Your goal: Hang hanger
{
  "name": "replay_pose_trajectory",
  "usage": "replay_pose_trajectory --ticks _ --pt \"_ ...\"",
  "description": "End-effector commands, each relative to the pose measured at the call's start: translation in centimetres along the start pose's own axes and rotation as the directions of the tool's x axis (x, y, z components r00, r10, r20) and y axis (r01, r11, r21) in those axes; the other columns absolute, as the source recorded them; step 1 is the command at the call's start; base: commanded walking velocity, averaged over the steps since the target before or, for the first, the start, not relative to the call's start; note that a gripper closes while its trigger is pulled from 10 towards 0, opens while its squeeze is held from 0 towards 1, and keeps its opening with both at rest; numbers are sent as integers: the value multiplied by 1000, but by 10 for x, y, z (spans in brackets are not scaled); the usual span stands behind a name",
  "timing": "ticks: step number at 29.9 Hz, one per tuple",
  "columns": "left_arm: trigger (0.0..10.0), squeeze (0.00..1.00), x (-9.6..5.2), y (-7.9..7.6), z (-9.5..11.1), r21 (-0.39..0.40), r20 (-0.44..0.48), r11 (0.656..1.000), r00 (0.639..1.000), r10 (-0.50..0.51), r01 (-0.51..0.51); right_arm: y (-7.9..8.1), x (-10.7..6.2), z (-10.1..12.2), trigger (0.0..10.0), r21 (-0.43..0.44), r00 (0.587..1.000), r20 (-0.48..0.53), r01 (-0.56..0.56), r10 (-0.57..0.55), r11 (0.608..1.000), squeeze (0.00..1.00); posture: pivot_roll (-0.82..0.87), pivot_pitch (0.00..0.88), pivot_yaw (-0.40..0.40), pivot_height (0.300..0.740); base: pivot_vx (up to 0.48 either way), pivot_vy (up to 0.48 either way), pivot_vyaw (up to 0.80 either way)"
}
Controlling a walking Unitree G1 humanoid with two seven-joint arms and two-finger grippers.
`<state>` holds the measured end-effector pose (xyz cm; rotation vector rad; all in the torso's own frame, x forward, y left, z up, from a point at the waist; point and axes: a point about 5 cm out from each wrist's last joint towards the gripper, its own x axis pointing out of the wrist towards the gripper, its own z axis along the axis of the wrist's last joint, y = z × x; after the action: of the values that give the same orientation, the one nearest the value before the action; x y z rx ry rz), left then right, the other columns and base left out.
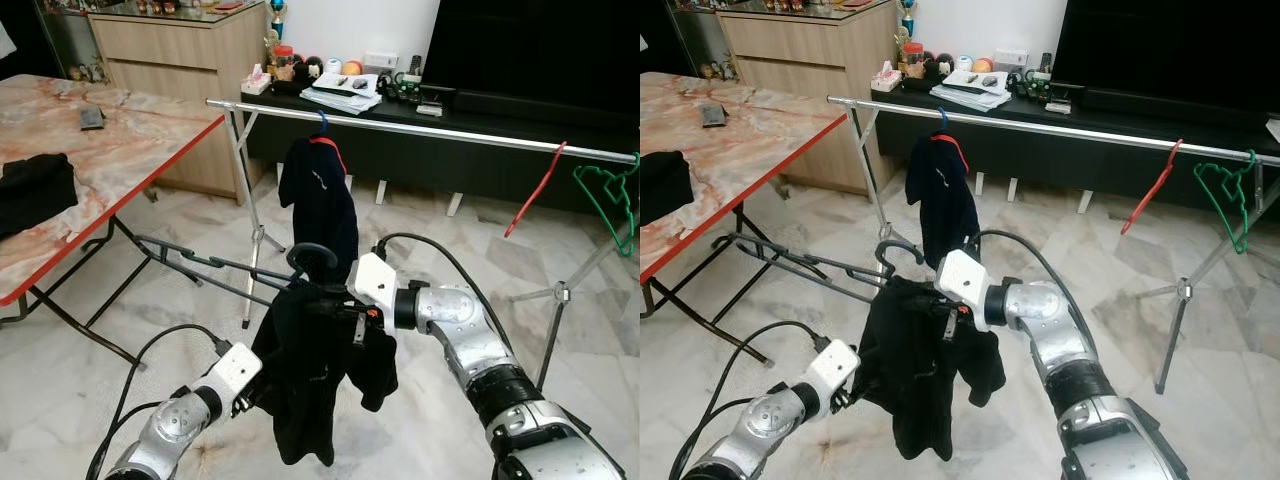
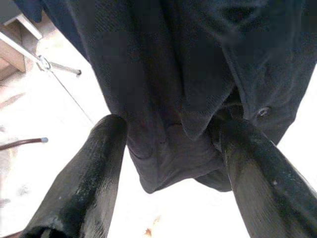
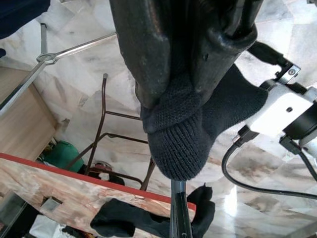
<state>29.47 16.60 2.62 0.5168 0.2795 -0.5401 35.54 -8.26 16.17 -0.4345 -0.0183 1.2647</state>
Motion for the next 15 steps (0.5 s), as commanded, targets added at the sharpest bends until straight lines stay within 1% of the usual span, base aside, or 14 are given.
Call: replay_pose_trajectory --ticks 1,3,4,7,11,13,15 --pt "10000 0 1 0 -1 68 -16 998 1000 -6 8 -10 4 23 10000 -60 998 58 28 -25 998 0 79 18 -49 740 0 0 0" --pt "10000 0 1 -1 -3 106 -28 994 1000 -12 15 -11 6 26 10000 -63 997 63 44 -40 997 0 79 18 -49 740 0 0 0" --pt "10000 0 0 -1 -3 117 -20 993 1000 2 1 -15 9 32 10000 -72 995 75 78 -73 994 0 77 17 -50 740 0 0 0" --pt "10000 0 1 -1 -2 111 -5 994 1000 12 -12 -15 12 36 10000 -80 994 87 76 -69 994 0 79 18 -53 740 0 0 0" --pt "10000 0 1 -1 -2 123 -6 992 1000 17 -16 -14 16 40 10000 -85 993 97 74 -65 994 0 76 17 -54 740 0 0 0" --pt "10000 0 2 2 -2 133 -4 989 997 72 -71 -11 22 46 10000 -96 992 119 53 -42 994 0 77 17 -56 740 0 0 0" --pt "10000 0 2 5 0 127 4 986 994 111 -110 -10 23 47 10000 -99 992 122 50 -38 994 0 77 16 -58 740 0 0 0"
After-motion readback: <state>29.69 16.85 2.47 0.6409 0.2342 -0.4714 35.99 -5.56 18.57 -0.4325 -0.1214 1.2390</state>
